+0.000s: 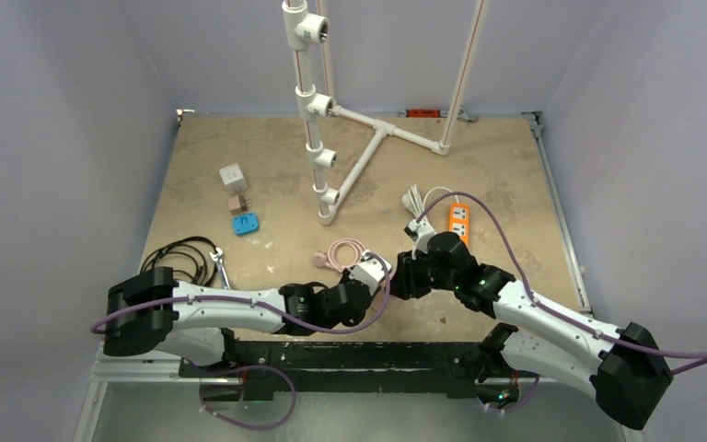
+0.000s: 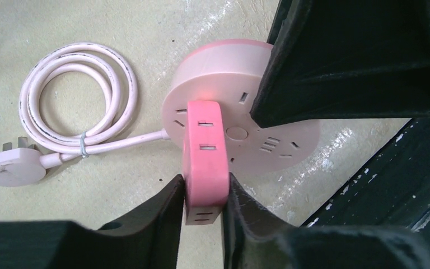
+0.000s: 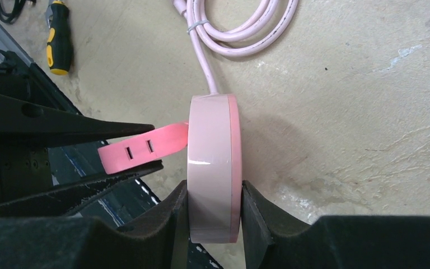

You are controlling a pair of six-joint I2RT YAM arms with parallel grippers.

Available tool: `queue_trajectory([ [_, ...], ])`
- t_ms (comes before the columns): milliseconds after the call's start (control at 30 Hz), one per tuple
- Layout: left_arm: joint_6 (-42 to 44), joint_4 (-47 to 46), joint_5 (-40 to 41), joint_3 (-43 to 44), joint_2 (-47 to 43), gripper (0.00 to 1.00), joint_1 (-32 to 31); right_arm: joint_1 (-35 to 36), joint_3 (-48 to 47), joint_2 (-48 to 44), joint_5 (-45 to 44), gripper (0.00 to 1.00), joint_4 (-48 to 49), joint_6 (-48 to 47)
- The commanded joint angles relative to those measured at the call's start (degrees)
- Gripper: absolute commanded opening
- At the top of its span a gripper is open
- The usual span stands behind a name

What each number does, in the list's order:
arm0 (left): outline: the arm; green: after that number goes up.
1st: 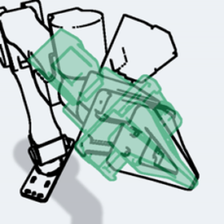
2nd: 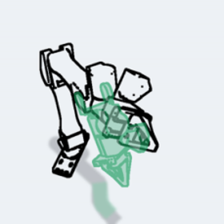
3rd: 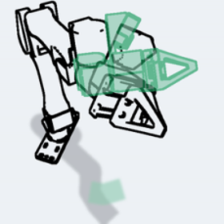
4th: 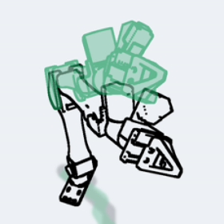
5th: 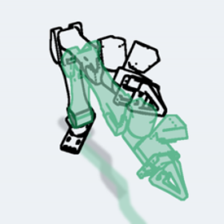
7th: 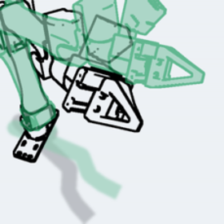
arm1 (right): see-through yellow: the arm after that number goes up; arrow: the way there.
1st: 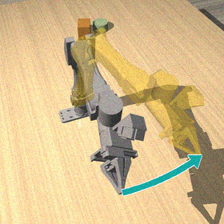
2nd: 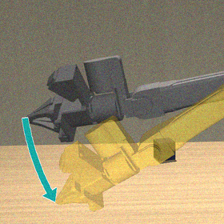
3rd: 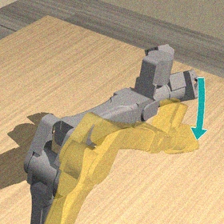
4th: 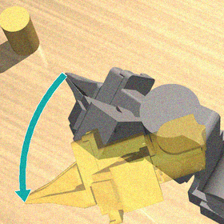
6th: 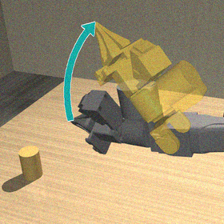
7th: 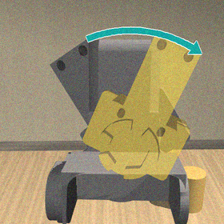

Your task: Pull the plug off the socket

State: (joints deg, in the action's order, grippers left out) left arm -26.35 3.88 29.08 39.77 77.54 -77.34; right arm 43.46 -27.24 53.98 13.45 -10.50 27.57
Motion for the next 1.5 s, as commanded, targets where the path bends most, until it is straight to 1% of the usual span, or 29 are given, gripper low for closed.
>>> queue_trajectory([
  [0,2.83,-4.03,-0.85,0.43,-0.04,0.22,0.08,0.11,-0.62,-1.26,4.66,0.00,0.68,-1.53],
  [67,3.22,-6.30,-1.80,-0.30,-0.02,0.14,0.08,0.09,-0.57,-0.91,4.55,0.00,0.71,-1.51],
  [100,3.23,-6.87,-1.92,-0.57,0.08,0.07,0.08,0.07,-0.52,-0.71,4.29,0.01,0.85,-1.30],
  [133,3.08,-7.19,-1.79,-0.78,0.08,0.02,0.08,0.08,-0.43,-0.56,3.99,0.05,0.99,-1.10],
  [167,2.44,-7.41,-1.08,-1.01,0.09,0.00,0.08,0.08,-0.32,-0.58,3.57,0.10,1.32,-0.50],
  [333,0.16,-10.27,-0.77,-3.92,-0.96,0.00,0.17,0.06,1.36,-2.90,0.40,0.46,3.28,2.22],
  [400,-0.86,-11.42,-0.67,-5.45,-1.69,0.00,0.17,0.12,2.46,-4.40,-1.28,0.57,4.17,3.36],
  [533,-3.61,-14.06,0.00,-8.85,-4.27,0.00,0.46,0.08,5.53,-7.44,-2.99,0.73,6.51,5.63],
  [633,-5.07,-16.85,-0.88,-11.95,-7.10,0.00,1.05,0.08,8.69,-9.60,-3.14,0.81,9.54,6.93],
  [767,-7.55,-19.74,-3.11,-14.59,-10.28,0.00,2.73,0.18,11.48,-10.86,-1.80,0.82,14.62,8.46],
  [900,-9.23,-20.53,-5.47,-15.20,-11.72,0.00,4.55,1.18,12.90,-11.43,-1.08,0.80,19.77,9.64],
  [1067,-10.61,-21.15,-7.60,-15.52,-13.02,0.00,6.75,4.17,13.33,-12.06,-6.22,0.78,21.48,10.53],
  [1233,-11.19,-23.18,-9.80,-16.07,-13.50,0.00,7.61,7.48,13.45,-10.50,-10.24,0.73,24.07,11.88],
  [1467,-12.35,-25.33,-11.19,-17.11,-13.47,0.00,8.08,10.53,13.75,-7.37,-13.71,0.57,28.38,13.82],
])
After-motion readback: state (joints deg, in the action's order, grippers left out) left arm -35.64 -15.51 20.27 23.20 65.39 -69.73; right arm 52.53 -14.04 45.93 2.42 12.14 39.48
